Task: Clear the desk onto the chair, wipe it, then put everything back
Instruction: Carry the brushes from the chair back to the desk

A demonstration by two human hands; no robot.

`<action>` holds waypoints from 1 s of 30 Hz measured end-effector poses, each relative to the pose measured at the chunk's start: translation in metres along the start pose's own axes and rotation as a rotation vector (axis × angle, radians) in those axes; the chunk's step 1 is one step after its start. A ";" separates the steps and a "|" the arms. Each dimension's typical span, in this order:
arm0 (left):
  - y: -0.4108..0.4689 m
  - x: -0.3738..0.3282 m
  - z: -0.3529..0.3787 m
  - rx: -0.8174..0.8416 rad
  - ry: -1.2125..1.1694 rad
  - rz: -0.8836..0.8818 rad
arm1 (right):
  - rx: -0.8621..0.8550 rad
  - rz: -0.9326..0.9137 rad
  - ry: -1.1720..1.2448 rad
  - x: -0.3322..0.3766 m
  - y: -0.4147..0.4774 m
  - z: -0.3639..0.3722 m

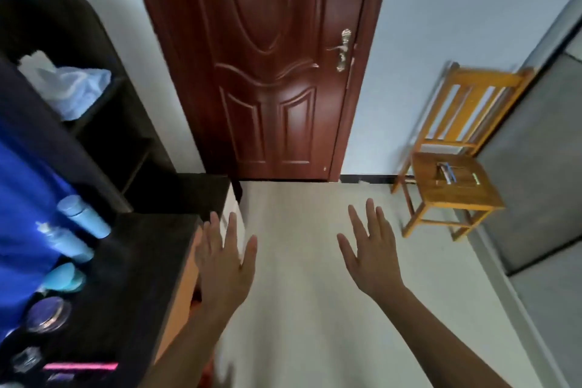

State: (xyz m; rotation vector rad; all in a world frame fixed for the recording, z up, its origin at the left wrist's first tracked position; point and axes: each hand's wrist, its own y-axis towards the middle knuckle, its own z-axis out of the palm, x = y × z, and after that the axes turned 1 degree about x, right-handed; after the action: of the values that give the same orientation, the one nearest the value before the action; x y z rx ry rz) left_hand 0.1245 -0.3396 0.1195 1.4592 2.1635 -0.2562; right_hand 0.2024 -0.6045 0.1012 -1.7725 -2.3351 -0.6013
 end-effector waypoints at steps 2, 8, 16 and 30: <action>-0.003 -0.060 0.040 0.036 -0.025 0.067 | -0.014 0.047 -0.009 -0.061 -0.009 -0.022; -0.015 -0.238 0.152 0.153 -0.024 0.257 | -0.064 0.189 -0.080 -0.248 -0.022 -0.099; 0.019 -0.398 0.235 0.206 -0.093 0.395 | -0.073 0.335 -0.109 -0.407 0.021 -0.159; 0.231 -0.577 0.412 0.356 -0.169 0.448 | 0.027 0.487 -0.098 -0.589 0.227 -0.149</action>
State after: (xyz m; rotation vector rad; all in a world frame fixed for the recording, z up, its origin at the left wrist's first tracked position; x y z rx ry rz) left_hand 0.6280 -0.8892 0.0928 1.9922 1.6582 -0.5981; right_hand 0.5715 -1.1371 0.0803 -2.2843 -1.8376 -0.4076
